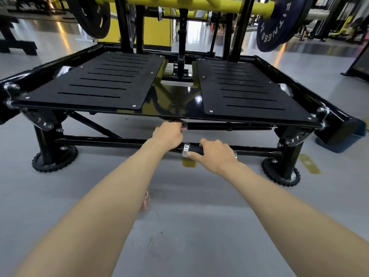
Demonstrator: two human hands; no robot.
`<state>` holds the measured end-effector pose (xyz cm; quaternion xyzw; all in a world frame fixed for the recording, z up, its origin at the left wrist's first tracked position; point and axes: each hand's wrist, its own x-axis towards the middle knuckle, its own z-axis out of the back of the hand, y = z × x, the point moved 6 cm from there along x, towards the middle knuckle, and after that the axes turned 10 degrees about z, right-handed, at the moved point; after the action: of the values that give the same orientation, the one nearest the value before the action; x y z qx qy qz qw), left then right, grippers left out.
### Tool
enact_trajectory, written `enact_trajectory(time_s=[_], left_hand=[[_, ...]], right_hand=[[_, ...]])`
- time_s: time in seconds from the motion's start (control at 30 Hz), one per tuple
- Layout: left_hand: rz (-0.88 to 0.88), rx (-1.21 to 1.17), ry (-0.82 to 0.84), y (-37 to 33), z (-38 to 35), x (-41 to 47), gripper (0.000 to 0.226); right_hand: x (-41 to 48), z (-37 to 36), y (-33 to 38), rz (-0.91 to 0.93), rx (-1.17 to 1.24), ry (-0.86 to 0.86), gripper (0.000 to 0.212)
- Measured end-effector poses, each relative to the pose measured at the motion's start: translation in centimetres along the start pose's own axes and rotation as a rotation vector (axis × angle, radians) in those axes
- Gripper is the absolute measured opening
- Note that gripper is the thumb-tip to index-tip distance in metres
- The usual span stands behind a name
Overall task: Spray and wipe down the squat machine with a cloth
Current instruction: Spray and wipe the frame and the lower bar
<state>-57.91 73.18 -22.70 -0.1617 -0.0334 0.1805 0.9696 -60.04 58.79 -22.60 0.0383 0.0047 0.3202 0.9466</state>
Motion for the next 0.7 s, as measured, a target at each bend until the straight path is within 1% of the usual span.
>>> enact_trajectory(time_s=[0.13,0.23,0.3,0.37,0.43,0.5,0.57,0.63,0.7], left_hand=[[-0.031,-0.054,-0.024,0.2,-0.4,0.5,0.039],[-0.167,-0.105,-0.042,0.8,-0.5,0.1,0.048],[-0.254,-0.096,-0.068,1.2,-0.2,-0.6,0.050],[-0.302,-0.076,-0.110,1.5,0.1,-1.8,0.050],[-0.312,-0.122,-0.180,2.0,0.2,-3.5,0.046],[-0.283,-0.165,-0.296,2.4,-0.2,-5.2,0.042],[-0.209,-0.209,-0.383,2.1,-0.7,-6.2,0.043],[-0.060,-0.355,-0.371,1.8,-0.9,-6.1,0.045],[0.142,-0.545,-0.316,2.1,-0.5,-5.0,0.043]], right_hand=[[-0.2,-0.1,-0.2,-0.009,0.060,-0.030,0.063],[-0.2,-0.3,-0.3,-0.003,0.084,-0.033,0.062],[-0.2,-0.4,-0.3,0.005,0.096,-0.032,0.061],[-0.2,-0.4,-0.4,0.006,0.095,-0.032,0.060],[-0.3,-0.4,-0.3,0.013,0.083,-0.037,0.060],[-0.3,-0.4,-0.3,0.021,0.068,-0.046,0.059],[-0.3,-0.6,-0.4,0.022,0.062,-0.063,0.058],[-0.3,-0.7,-0.3,0.031,0.041,-0.069,0.057],[-0.4,-0.7,-0.3,0.044,0.026,-0.077,0.056]])
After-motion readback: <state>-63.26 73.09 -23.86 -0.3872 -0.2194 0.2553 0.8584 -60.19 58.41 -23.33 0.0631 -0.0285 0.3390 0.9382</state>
